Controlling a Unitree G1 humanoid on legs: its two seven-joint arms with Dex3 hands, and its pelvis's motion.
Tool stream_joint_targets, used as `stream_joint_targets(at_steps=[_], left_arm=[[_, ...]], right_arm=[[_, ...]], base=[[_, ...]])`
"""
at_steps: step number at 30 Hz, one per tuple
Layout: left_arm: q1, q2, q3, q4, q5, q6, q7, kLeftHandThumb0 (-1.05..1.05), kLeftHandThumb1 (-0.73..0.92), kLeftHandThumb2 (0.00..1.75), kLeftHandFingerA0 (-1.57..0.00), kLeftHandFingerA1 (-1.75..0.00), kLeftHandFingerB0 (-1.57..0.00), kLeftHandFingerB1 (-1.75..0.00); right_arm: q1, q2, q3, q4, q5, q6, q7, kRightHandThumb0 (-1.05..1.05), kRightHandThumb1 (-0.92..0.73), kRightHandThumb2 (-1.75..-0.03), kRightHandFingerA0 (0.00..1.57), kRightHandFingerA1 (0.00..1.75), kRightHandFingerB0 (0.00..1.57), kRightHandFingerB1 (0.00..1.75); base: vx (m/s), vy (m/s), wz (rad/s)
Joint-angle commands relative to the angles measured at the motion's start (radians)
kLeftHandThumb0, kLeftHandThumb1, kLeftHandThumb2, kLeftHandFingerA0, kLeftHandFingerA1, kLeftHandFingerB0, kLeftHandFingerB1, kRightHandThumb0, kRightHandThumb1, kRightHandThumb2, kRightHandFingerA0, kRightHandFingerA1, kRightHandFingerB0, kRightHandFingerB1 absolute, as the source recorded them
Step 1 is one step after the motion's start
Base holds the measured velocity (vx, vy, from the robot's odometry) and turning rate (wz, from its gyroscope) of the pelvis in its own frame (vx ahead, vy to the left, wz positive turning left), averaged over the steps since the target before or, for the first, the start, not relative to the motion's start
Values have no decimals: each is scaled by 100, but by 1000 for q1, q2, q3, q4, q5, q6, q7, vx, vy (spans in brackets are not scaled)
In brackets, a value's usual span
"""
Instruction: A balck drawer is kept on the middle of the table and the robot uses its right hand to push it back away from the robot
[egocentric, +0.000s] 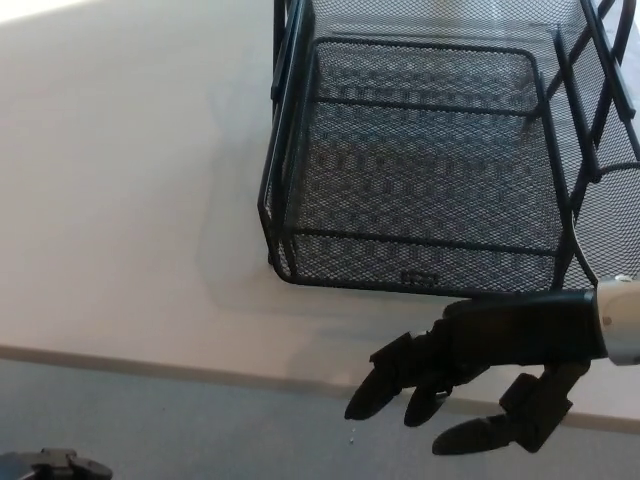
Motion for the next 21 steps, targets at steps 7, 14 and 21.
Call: stream_joint_targets(at_steps=[7,14,21], left_arm=[[2,13,5,1,1,-15,-6,-73,79,67,-40,-35,-34,-32],[2,14,1,0,6,-7,1,-78,71,102,-36,-49,-24,-42],[4,13,10,2,-6,-8,-14,-73,78,67,-40,-35,-34,-32]], right_arm=[[-136,45,18,116,-57,30,34,-63,-68,-105,35,54,17,44],[-194,77,9,241,-72,-20,30,-66,-70,-106,36,54,19,44],[-216,102,-11,332,-81,-61,25,-64,-68,-106,37,55,19,45]], base=[[0,0,0],[0,0,0],[0,0,0]])
